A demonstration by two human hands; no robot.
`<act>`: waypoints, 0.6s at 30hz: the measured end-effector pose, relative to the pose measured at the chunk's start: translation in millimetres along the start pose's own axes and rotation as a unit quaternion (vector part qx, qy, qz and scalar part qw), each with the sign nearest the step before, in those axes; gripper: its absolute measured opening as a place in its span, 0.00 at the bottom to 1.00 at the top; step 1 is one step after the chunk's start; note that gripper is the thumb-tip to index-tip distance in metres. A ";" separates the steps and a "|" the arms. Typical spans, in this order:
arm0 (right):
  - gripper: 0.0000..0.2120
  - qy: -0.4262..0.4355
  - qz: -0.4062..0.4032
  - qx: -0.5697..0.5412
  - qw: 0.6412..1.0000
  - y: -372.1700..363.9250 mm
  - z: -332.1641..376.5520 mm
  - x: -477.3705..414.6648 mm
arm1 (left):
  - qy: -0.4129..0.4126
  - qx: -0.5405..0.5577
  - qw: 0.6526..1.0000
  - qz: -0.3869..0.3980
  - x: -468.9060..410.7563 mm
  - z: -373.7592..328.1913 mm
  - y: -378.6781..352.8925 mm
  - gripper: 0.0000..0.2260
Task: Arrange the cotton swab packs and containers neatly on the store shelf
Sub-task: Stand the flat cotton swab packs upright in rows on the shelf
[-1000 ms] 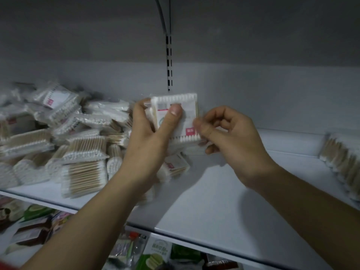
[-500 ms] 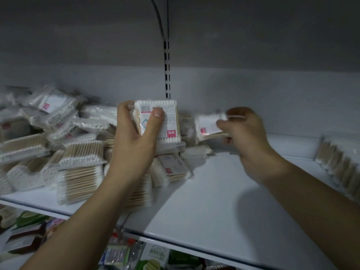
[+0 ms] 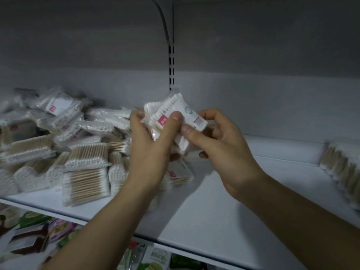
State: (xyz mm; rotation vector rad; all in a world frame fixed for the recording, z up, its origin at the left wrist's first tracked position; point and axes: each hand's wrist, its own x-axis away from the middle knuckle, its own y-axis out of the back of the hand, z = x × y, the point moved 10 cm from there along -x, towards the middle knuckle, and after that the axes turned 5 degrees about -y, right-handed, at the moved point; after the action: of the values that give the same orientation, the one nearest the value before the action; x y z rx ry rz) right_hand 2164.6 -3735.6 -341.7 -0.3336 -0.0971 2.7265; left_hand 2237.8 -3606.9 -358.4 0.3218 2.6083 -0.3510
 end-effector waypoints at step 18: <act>0.15 0.058 -0.188 0.368 0.909 91.4 -1.2 -73.7 | -0.027 0.002 0.999 -0.042 -10.4 -0.3 9.3 0.28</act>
State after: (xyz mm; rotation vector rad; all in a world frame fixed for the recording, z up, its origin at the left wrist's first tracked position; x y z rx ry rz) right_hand 2197.0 -3848.4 -337.2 -0.2179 0.7963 2.1520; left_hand 2249.3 -3599.7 -354.8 0.2023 2.5732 -0.3883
